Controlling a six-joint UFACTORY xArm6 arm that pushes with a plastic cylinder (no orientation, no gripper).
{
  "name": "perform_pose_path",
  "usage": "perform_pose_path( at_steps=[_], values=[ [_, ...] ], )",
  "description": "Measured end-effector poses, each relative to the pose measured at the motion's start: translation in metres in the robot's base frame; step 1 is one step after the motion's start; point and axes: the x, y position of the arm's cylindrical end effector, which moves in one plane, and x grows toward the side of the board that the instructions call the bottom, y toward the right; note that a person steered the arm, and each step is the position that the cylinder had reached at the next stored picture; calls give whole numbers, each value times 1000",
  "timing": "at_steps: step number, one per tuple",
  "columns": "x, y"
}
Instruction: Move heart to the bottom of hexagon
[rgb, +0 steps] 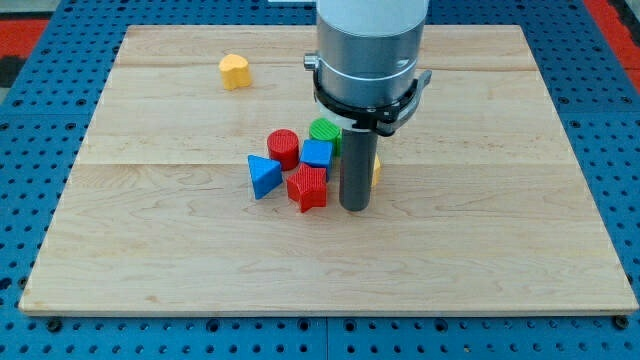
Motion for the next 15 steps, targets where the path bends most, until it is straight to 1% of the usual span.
perform_pose_path(
  at_steps=[1,2,3,4,5,6,7,8,10,11,12,13,14,15],
  values=[
    [23,78],
    [-18,165],
    [-117,196],
    [-221,169],
    [-292,77],
    [-303,-35],
    [-264,-125],
    [-262,-145],
    [-200,-156],
    [-125,-166],
    [-86,-166],
    [-71,-165],
    [-17,-157],
    [4,-153]
  ],
)
